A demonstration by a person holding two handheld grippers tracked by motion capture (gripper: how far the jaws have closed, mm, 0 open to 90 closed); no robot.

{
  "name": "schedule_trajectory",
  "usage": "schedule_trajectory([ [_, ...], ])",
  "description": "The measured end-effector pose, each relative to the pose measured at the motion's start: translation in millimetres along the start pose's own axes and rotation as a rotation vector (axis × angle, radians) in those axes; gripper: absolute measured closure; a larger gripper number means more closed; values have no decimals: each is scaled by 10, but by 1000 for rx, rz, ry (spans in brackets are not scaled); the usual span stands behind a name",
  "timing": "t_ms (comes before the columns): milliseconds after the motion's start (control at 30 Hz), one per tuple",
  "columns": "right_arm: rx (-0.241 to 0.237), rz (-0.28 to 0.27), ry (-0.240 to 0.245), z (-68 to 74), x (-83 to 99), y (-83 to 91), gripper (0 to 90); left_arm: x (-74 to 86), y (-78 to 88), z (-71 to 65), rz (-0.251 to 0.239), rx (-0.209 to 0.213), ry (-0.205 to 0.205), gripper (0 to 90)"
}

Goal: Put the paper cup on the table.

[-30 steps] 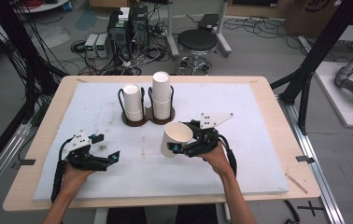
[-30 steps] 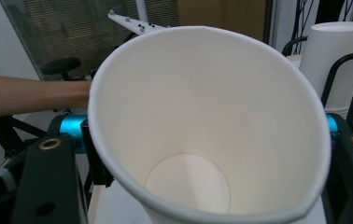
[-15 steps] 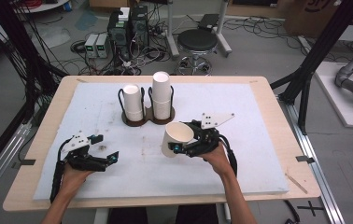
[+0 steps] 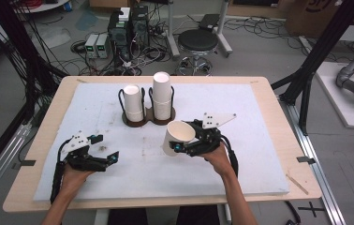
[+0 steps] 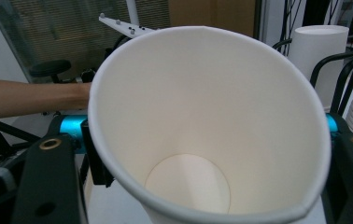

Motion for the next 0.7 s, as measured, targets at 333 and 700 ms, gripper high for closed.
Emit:
schedule_trajectory([
  [333,31,53,7,-45,56,-53,293,21,-3,15,-10,-5,0,17],
  [700,101,185,43,-130,200,-243,293,61,-17,10,-8,1,4,17],
])
Point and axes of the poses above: each handheld gripper's, and its own axes: y roughly backward along the jaws, x roughly out of its underside, z roughly to its left, the point moved 6 cm from there along -y, roughly forward along the jaws, and after that the axes turned 9 degrees about y, right-handed, at the moved point
